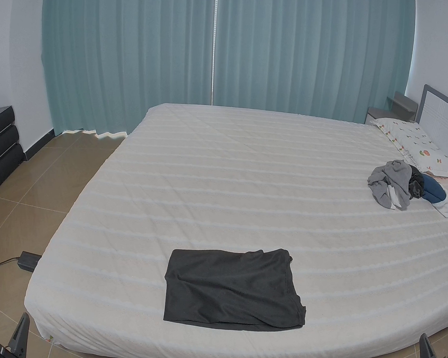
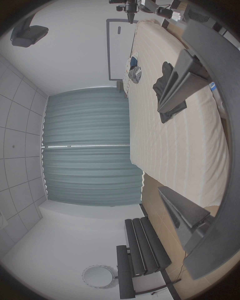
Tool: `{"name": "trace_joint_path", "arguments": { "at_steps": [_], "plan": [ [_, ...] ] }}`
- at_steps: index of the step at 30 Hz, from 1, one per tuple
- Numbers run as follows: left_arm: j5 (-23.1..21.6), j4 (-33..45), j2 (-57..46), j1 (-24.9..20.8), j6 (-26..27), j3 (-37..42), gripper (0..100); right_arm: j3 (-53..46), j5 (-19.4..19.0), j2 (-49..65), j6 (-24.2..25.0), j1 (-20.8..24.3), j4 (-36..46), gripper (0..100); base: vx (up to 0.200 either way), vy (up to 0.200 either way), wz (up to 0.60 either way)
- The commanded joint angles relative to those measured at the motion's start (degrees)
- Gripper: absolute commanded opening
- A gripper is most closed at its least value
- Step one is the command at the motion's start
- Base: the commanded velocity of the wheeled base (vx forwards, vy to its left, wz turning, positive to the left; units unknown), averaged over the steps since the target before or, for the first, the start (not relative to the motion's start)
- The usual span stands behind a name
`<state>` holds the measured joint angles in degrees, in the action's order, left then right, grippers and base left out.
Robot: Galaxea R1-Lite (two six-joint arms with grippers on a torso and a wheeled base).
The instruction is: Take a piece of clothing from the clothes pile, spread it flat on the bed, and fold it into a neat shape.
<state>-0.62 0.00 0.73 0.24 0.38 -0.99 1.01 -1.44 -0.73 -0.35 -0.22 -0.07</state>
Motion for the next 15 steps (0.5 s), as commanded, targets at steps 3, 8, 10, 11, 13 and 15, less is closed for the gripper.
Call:
{"name": "trace_joint_path", "arguments": {
  "at_steps": [3,8,10,11,13,15],
  "plan": [
    [0.2,0.0,-0.7,0.0,0.1,0.9,100,-1.0,0.0,0.6,0.0,0.0,-0.1,100,0.000,0.000,0.00],
    [0.2,0.0,-0.7,-0.1,0.2,0.9,100,-1.0,-0.1,0.6,-0.2,0.0,-0.1,100,0.000,0.000,0.00],
    [0.2,0.0,-0.7,-0.1,0.2,0.9,100,-1.0,0.0,0.6,-0.1,0.0,-0.1,100,0.000,0.000,0.00],
    [0.2,0.0,-0.7,-0.1,0.2,0.9,100,-1.0,0.0,0.6,-0.1,0.0,-0.1,100,0.000,0.000,0.00],
    [0.2,0.0,-0.7,-0.1,0.2,0.9,100,-1.0,0.0,0.6,-0.1,0.0,-0.1,100,0.000,0.000,0.00],
    [0.2,0.0,-0.7,-0.1,0.1,0.9,100,-1.0,0.0,0.6,0.0,0.0,-0.1,100,0.000,0.000,0.00]
  ]
}}
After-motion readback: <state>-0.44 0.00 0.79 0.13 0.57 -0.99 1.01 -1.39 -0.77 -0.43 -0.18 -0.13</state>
